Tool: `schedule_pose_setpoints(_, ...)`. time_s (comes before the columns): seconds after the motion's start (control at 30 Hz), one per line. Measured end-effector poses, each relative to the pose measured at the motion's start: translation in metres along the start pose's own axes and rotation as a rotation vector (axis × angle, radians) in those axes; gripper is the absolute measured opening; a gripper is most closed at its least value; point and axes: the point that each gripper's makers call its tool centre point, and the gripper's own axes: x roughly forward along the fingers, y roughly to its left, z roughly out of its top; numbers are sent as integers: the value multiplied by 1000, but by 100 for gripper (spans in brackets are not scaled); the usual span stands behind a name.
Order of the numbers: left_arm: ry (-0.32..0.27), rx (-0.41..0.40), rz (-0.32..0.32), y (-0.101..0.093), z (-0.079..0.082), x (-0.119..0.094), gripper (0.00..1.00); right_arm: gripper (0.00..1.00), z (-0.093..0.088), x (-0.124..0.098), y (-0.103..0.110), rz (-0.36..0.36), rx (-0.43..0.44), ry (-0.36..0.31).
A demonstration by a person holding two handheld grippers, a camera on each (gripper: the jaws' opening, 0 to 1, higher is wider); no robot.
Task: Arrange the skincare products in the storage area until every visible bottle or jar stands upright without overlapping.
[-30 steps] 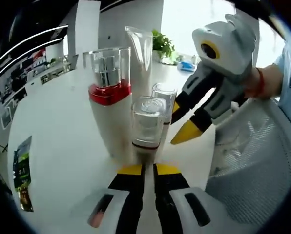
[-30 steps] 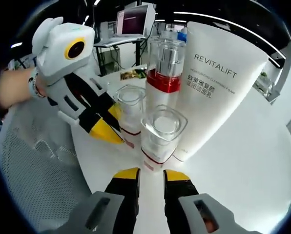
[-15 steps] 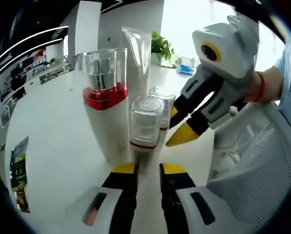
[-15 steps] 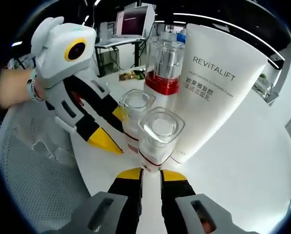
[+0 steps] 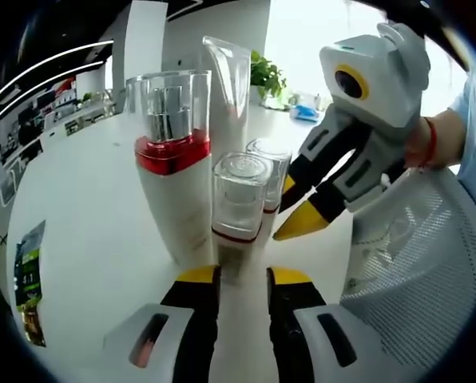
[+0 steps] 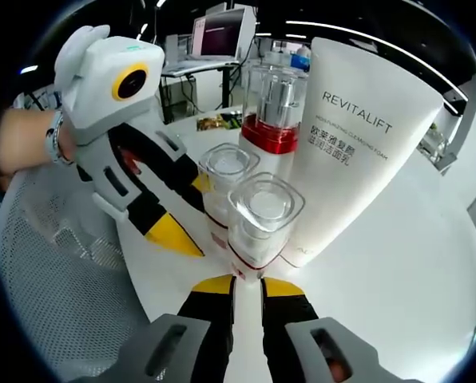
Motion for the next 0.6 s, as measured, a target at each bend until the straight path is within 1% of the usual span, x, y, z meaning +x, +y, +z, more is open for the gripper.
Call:
schedule_pose_setpoints(0.2, 1, 2, -6, -2, -1, 2, 26, 7, 1, 0, -1, -5, 1, -2)
schedule_pose_setpoints(0.3, 11, 14, -10, -4, -3, 4, 28, 7, 0, -1, -1, -4, 2, -1)
schedule_pose_setpoints(0.6, 15, 19, -10, -5, -4, 5, 27, 6, -1, -1, -1, -6, -5, 9)
